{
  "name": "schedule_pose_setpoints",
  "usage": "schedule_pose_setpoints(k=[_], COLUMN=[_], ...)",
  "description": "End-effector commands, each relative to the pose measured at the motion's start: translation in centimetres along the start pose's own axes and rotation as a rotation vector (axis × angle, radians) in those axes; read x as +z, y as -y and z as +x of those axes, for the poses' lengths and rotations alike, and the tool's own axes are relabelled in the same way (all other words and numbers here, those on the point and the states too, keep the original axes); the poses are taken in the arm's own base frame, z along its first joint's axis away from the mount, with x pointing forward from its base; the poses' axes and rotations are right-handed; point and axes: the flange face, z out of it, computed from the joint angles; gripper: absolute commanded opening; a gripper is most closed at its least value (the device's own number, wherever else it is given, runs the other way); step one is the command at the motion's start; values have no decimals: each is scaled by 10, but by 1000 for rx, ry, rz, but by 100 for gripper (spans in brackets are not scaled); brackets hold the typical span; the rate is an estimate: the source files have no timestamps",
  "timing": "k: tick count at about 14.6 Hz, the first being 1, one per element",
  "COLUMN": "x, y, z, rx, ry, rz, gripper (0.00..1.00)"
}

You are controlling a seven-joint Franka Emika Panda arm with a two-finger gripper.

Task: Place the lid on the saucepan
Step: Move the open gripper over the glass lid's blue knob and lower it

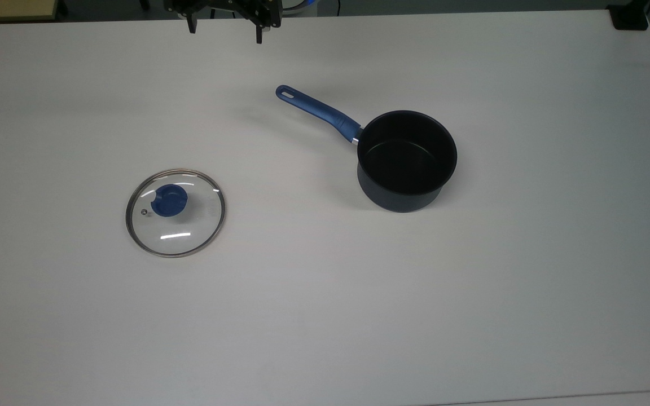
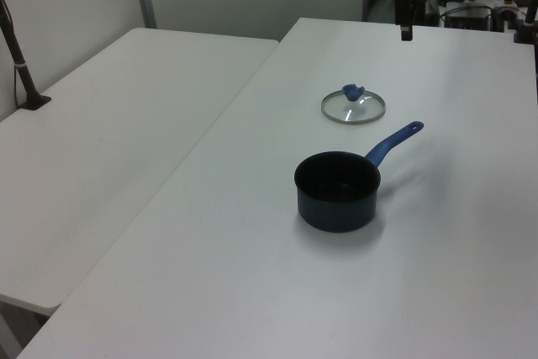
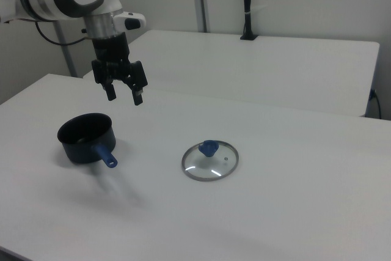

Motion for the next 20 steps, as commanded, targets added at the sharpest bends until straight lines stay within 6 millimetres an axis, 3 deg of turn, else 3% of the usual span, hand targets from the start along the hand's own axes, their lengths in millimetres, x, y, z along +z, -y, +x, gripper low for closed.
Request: schedule_pose_setpoints(k=[1,5,13,17,20], x=[-6,-10,-6,14,36], y=[-11,-23,-21,-21,-41], z=[-5,-4,4,30,61], rx=[34,64,53,66,114], ry=[-12,-23,-49,-96,-183], rz=[24,56,63,66,79], gripper=[100,100,100,100,100])
